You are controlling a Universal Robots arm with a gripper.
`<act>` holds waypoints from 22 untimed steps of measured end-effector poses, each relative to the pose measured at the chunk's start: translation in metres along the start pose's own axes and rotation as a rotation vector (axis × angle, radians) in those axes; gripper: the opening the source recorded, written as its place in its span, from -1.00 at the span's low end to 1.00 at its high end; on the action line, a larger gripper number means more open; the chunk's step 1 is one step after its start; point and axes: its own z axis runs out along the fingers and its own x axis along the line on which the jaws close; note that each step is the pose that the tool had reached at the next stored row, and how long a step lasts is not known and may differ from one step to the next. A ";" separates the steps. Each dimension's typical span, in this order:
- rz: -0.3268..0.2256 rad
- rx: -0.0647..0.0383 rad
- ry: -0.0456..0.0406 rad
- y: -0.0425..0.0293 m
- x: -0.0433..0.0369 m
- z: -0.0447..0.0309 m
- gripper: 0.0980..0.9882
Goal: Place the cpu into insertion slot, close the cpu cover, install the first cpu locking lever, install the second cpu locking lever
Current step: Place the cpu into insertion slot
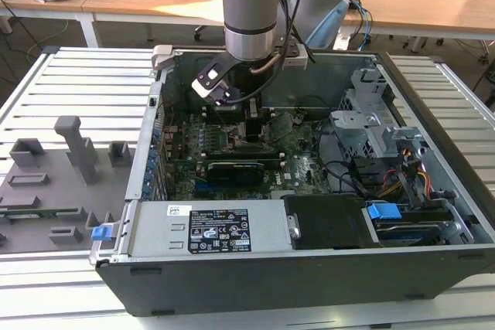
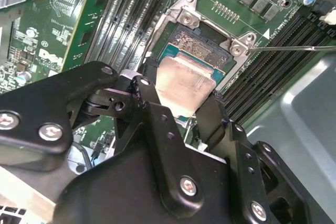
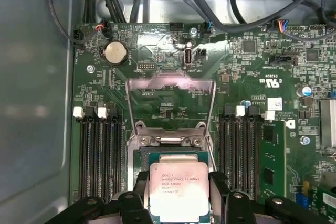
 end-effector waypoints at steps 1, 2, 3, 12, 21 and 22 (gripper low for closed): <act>0.001 0.000 -0.0002 -0.0002 0.0002 0.0009 0.00; 0.002 0.001 -0.0004 -0.0004 0.0003 0.0025 0.00; 0.004 0.001 -0.0005 -0.0008 0.0004 0.0039 0.00; 0.013 0.004 -0.0013 -0.0035 0.0007 0.0137 0.00; 0.014 0.004 -0.0012 -0.0046 0.0031 0.0193 0.00; 0.014 0.004 -0.0013 -0.0047 0.0032 0.0201 0.00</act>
